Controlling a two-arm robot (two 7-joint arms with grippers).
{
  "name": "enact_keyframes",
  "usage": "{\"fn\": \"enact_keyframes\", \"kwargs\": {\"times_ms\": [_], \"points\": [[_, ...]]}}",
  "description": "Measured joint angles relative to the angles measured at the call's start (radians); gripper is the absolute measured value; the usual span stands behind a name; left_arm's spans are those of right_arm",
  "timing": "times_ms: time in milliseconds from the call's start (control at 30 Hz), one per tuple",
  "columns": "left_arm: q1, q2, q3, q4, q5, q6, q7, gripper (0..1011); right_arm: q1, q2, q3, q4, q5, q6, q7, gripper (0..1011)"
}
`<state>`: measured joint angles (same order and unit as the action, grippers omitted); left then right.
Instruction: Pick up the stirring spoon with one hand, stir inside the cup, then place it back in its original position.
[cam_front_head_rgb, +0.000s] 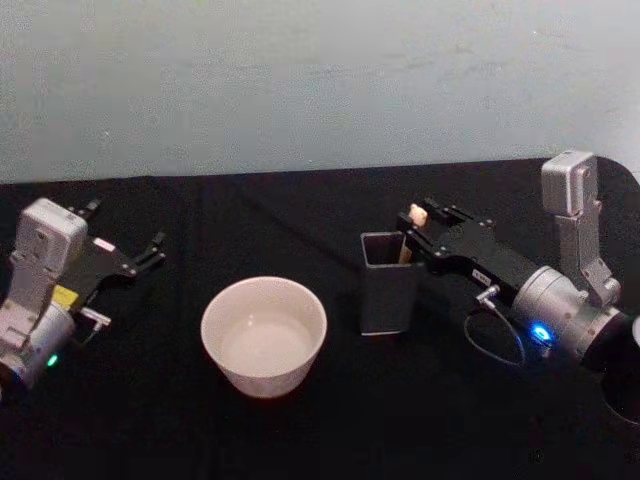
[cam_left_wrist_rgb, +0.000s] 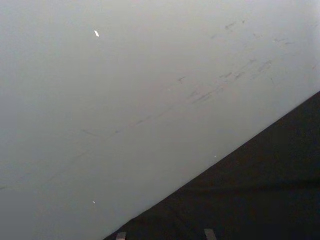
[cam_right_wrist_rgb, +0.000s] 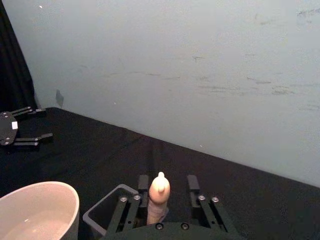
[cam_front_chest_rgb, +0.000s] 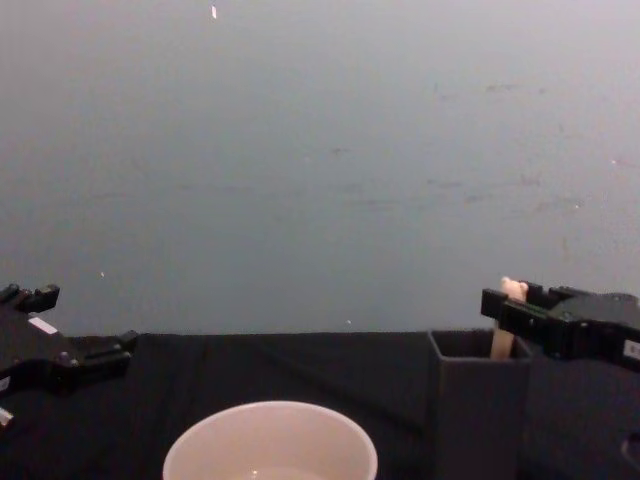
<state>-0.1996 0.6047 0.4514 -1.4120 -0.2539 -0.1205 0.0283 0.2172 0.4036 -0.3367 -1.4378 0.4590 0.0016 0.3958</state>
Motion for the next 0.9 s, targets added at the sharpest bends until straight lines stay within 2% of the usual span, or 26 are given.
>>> {"fn": "enact_keyframes", "kwargs": {"times_ms": [267,700,900], "points": [[0.0,0.0,0.0,0.0,0.0,0.0,0.0,1001,0.0,0.0,0.0,0.0,0.0,0.0,0.0,229],[0.0,0.0,0.0,0.0,0.0,0.0,0.0,1001,0.0,0.0,0.0,0.0,0.0,0.0,0.0,215],[0.0,0.0,0.0,0.0,0.0,0.0,0.0,1001,0.0,-0.001,0.003,0.0,0.002,-0.006,0.025,215]]}}
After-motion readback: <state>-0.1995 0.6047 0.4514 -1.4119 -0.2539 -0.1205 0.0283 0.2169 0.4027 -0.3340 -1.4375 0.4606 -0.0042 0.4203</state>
